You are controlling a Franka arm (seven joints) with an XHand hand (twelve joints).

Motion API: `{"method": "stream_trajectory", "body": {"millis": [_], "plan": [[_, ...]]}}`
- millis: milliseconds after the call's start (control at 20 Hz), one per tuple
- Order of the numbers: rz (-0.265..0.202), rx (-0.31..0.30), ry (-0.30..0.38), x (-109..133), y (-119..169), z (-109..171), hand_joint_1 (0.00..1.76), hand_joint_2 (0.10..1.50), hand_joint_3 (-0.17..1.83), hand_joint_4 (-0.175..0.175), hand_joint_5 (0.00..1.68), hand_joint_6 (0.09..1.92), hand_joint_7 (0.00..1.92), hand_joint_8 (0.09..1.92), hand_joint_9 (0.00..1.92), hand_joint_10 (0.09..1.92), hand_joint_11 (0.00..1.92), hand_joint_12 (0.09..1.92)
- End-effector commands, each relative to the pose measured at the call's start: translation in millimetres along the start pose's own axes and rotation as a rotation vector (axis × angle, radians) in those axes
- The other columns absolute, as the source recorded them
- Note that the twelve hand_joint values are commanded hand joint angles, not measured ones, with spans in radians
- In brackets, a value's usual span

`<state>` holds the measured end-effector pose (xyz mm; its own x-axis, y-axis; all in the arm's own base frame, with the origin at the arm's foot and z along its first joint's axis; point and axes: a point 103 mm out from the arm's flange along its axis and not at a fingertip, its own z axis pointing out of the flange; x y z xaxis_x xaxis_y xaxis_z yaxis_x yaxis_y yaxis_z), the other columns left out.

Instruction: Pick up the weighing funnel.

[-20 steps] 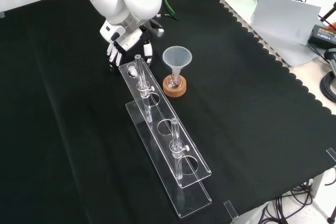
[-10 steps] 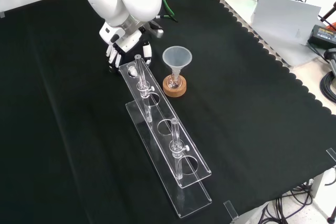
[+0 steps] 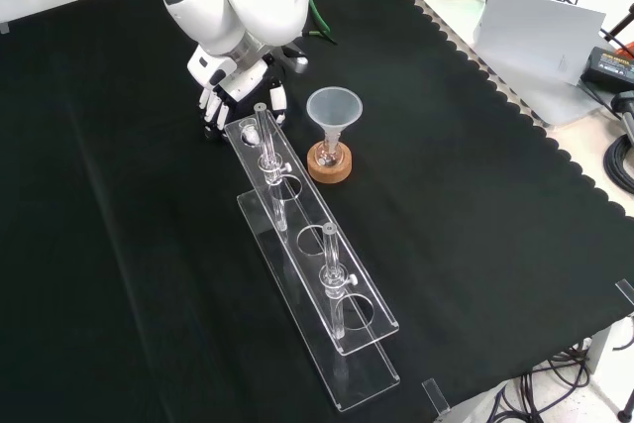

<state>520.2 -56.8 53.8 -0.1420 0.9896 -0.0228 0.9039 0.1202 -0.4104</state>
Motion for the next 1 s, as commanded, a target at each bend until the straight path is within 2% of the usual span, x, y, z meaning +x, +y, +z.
{"method": "stream_trajectory", "body": {"millis": [50,500,750,800,900,1000], "plan": [[0.003,0.003,0.002,-1.1,-1.1,0.9,0.94,0.6,0.61,-0.001,0.69,0.81,0.36,0.71,0.66,0.56,0.49,1.29],[0.008,0.003,-0.007,-3.0,0.2,0.2,0.94,0.6,0.63,0.001,0.7,0.82,0.36,0.71,0.66,0.56,0.49,1.28],[0.013,0.0,-0.007,-3.4,0.2,0.7,0.95,0.61,0.64,0.014,0.76,0.82,0.36,0.71,0.66,0.56,0.5,1.28],[0.015,-0.002,-0.011,-3.7,0.3,0.3,0.95,0.61,0.64,0.025,0.8,0.82,0.36,0.71,0.67,0.56,0.5,1.28],[0.022,-0.003,-0.021,-4.2,0.5,-1.1,1.02,0.77,0.49,0.124,1.0,0.85,0.38,0.72,0.68,0.57,0.5,1.28],[0.028,0.001,-0.029,-4.6,0.5,-2.1,1.07,0.75,0.55,0.163,1.11,0.85,0.42,0.69,0.7,0.55,0.52,1.27]]}}
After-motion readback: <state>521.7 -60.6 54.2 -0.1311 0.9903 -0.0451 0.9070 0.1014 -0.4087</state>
